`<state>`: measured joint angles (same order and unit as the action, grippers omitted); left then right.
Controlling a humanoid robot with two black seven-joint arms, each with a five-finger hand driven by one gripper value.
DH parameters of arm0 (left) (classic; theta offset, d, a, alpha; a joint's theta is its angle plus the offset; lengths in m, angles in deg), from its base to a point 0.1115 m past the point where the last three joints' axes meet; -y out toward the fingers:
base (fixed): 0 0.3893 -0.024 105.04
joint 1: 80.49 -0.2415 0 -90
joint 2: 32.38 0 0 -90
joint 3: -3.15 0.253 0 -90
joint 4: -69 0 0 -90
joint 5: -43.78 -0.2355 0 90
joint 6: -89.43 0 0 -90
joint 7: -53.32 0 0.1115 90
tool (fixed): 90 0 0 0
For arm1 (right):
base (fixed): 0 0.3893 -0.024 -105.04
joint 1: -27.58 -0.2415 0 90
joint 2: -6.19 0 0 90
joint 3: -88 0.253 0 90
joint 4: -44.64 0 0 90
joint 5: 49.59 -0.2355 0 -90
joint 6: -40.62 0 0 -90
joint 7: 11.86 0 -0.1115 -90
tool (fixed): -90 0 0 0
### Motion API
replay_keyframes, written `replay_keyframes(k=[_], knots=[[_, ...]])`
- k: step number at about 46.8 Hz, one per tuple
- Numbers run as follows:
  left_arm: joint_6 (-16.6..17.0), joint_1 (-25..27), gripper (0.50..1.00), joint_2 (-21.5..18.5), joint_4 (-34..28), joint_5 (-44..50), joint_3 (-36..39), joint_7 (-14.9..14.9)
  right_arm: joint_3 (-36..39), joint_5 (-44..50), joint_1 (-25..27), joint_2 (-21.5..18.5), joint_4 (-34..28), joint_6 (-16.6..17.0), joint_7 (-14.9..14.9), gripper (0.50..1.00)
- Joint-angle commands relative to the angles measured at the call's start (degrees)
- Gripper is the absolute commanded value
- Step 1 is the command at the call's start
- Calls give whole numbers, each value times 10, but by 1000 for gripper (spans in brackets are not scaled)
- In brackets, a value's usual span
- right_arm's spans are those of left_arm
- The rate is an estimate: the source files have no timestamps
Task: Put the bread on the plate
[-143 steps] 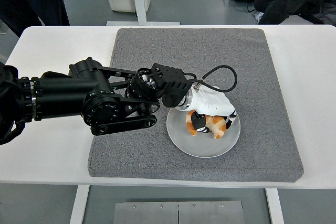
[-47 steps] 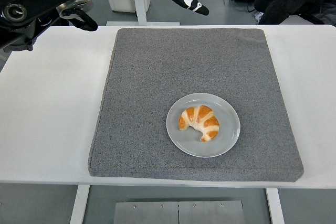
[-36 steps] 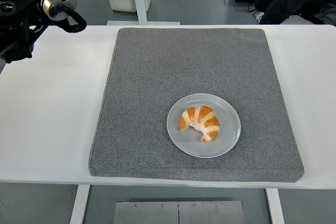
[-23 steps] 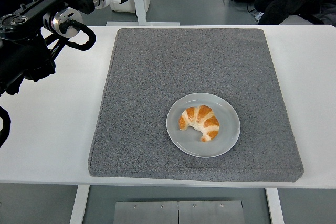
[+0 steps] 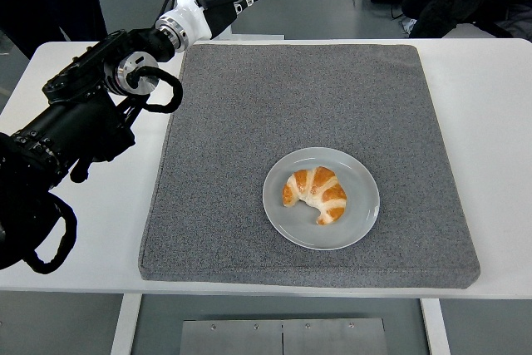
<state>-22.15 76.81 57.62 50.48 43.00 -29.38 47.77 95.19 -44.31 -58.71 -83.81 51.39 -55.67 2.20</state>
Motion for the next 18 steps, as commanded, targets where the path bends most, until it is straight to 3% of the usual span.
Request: replay_keyframes(k=[1,18], knots=[[0,-14,1000,0,2,2,-2,-7,0,0,0,0,1,0,0,1000],[-1,-20,1000,0,31,11,-9,-6,-2,0,-3,0,-2,0,0,1000]])
